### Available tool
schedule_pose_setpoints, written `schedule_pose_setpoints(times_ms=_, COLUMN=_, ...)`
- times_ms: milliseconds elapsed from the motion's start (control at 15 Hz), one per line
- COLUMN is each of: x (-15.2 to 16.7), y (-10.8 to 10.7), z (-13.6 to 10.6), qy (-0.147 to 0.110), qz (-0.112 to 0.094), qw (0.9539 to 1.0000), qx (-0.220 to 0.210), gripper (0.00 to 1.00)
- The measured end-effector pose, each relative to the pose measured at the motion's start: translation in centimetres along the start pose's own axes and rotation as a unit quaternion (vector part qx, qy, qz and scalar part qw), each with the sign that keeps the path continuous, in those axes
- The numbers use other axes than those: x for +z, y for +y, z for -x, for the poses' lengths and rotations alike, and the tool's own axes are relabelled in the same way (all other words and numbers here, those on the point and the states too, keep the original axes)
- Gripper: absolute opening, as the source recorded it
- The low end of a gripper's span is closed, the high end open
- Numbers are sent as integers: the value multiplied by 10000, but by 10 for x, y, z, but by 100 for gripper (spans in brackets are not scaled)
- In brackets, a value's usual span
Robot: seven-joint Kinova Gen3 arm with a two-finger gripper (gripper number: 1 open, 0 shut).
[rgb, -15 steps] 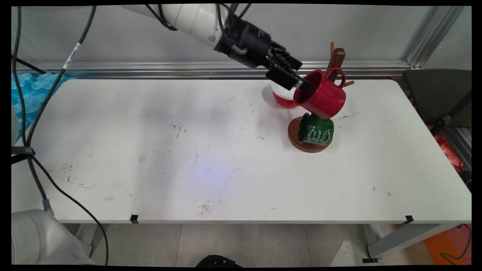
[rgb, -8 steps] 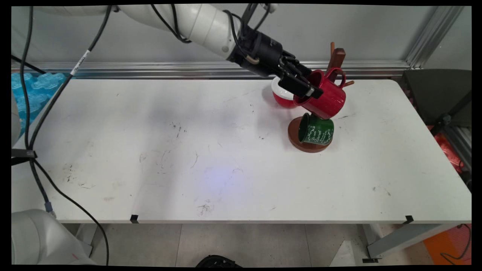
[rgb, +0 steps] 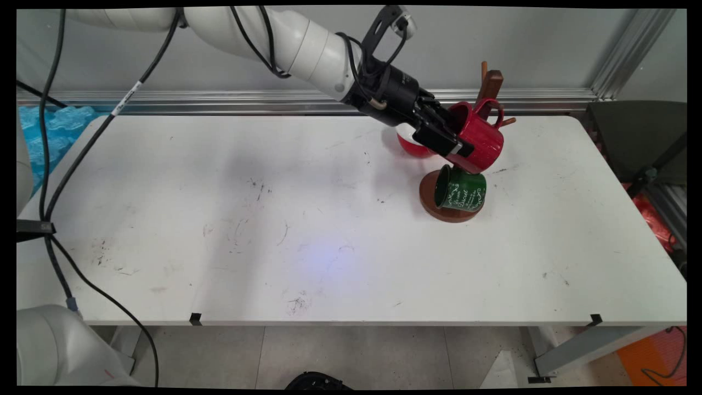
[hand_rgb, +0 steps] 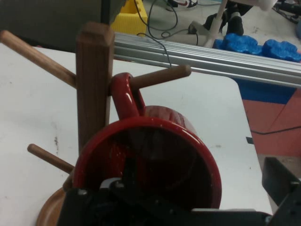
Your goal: Pick up the red mug from the rack, then place the picked object on the table
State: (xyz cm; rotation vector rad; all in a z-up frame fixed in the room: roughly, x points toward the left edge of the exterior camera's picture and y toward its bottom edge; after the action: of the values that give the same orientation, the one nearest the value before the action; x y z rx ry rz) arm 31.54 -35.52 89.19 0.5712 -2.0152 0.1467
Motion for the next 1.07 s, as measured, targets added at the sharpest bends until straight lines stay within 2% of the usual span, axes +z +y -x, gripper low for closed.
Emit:
schedule_pose_setpoints(times_ms=133, x=2, y=0, z=1, qy=-24, qz=-2, qw=10000, qx=9, gripper=100)
schedule_pose_setpoints(times_ms=200, x=3, y=0, z=2, qy=-38, qz=-4, qw=10000, qx=14, gripper=0)
schedule_pose_setpoints(times_ms=1067, x=1, y=6, z=-6, qy=-77, qz=81, qw=9999, qx=32, gripper=0)
